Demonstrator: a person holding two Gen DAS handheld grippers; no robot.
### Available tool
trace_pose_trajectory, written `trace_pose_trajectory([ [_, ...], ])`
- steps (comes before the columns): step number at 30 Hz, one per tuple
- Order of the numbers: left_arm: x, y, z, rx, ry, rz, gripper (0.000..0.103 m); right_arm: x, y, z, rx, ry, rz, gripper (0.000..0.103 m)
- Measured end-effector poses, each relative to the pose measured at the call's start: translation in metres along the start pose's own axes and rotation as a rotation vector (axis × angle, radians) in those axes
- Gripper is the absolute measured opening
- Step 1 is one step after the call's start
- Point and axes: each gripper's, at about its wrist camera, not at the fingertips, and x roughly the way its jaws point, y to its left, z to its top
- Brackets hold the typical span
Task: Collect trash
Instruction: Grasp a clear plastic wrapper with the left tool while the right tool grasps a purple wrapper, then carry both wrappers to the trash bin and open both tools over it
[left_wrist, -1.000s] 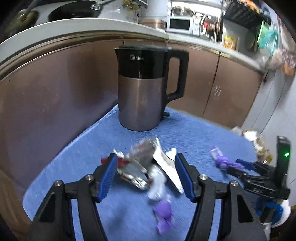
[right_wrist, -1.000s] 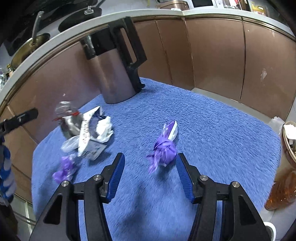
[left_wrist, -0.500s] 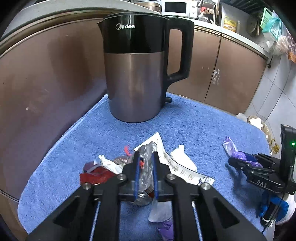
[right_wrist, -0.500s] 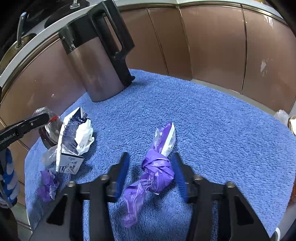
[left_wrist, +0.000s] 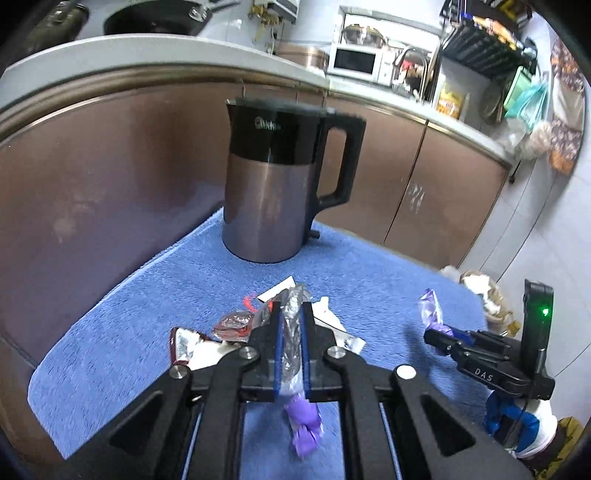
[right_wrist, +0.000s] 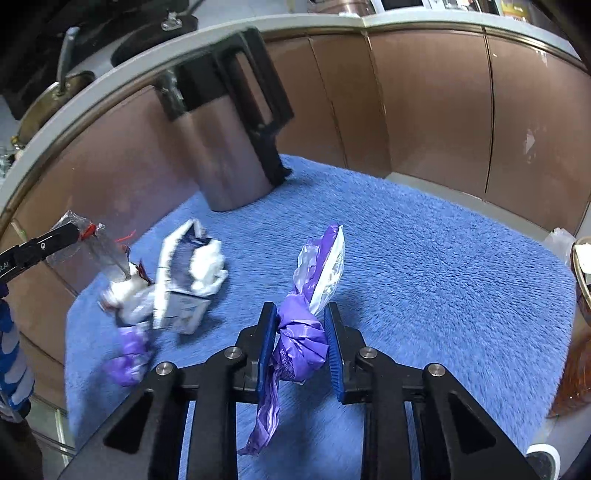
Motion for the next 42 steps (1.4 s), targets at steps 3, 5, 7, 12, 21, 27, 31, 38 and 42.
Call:
trace_pose_trajectory([
  [3, -0.027, 0.001, -0.006, -0.016, -0.023, -0.003, 0.007, -0.023, 0.008, -0.006, -0.012, -0.019, 0.026, 0.026],
  [5, -0.043, 0.001, -0.012, -0.019, -0.035, -0.006, 0.007, -0.037, 0.015, -0.013, -0.02, -0.029, 0.042, 0.026],
  [7, -0.056, 0.002, -0.017, -0.024, -0.046, -0.014, 0.007, -0.049, 0.021, -0.018, -0.027, -0.035, 0.054, 0.026],
  [12, -0.091, 0.001, -0.033, -0.039, -0.075, -0.042, 0.007, -0.089, 0.03, -0.031, -0.033, -0.064, 0.083, 0.026],
  [21, -0.141, -0.002, -0.054, -0.047, -0.126, -0.062, 0.007, -0.168, 0.037, -0.051, -0.041, -0.156, 0.103, 0.026],
  [27, -0.166, -0.007, -0.066, -0.053, -0.151, -0.087, 0.007, -0.213, 0.039, -0.065, -0.046, -0.203, 0.104, 0.026],
  [31, -0.179, -0.018, -0.074, -0.034, -0.162, -0.1, 0.007, -0.234, 0.031, -0.076, -0.028, -0.225, 0.09, 0.026],
  [38, -0.184, -0.052, -0.082, -0.002, -0.153, -0.168, 0.007, -0.263, 0.002, -0.094, 0.035, -0.253, 0.03, 0.026],
  [42, -0.181, -0.079, -0.084, 0.029, -0.141, -0.22, 0.007, -0.278, -0.021, -0.108, 0.084, -0.261, -0.015, 0.026],
])
